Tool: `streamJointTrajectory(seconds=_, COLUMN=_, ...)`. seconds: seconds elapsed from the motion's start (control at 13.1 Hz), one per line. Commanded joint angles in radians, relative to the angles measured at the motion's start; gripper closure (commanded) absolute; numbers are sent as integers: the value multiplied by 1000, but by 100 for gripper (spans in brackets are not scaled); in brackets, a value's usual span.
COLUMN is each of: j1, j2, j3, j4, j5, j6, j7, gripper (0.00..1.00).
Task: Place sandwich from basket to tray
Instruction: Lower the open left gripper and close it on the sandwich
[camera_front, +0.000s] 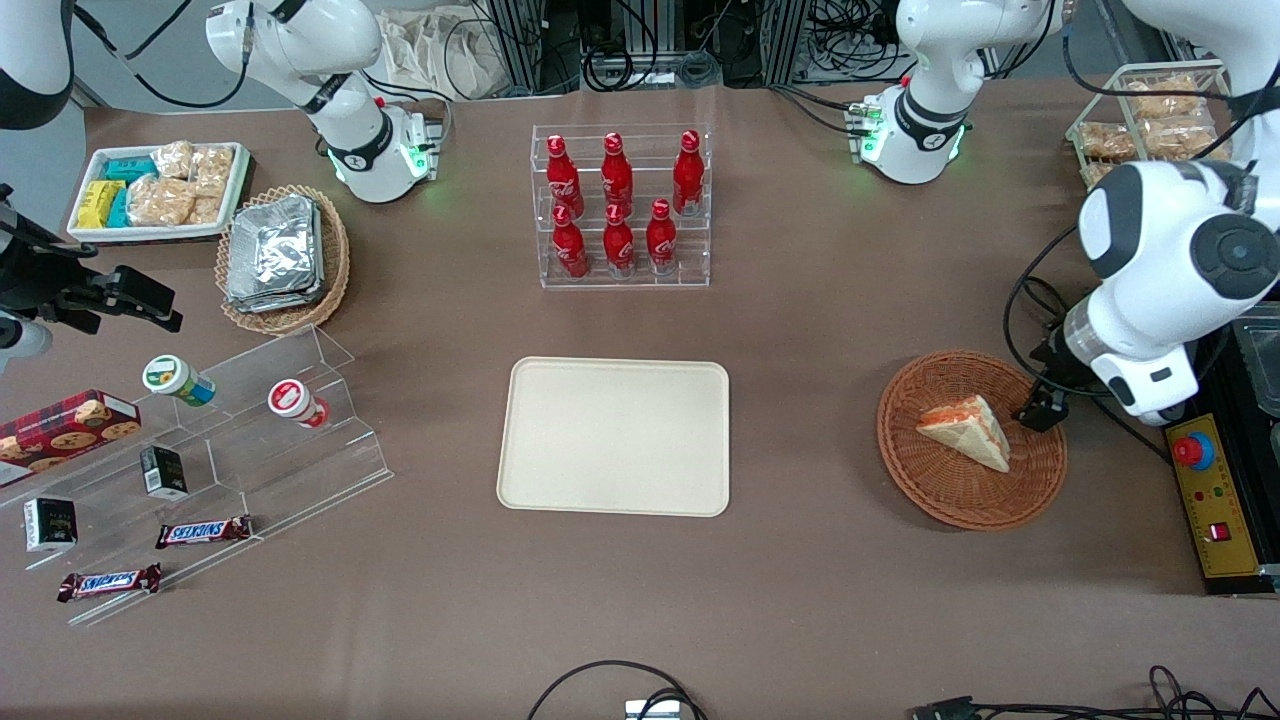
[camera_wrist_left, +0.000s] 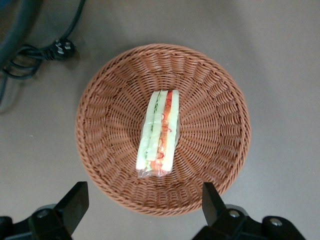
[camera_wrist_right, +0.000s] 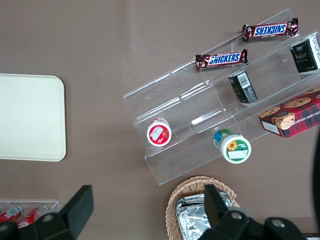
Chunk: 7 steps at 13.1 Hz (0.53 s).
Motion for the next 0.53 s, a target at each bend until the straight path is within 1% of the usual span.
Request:
streamJointTrajectory(seconds=0.0, j1=1, j2=27, j3=-1, j4=-65, j5=0, j6=124, j7=-35, gripper=0)
streamJointTrajectory(seconds=0.23, j1=-2, j2=77, j3=-1, j4=-120, j5=4, j6=248, j7=-35, gripper=0)
streamJointTrajectory(seconds=0.46, j1=-6, j2=127, j3=-1, j4=-130, j5=15, j6=299, j7=-34, gripper=0)
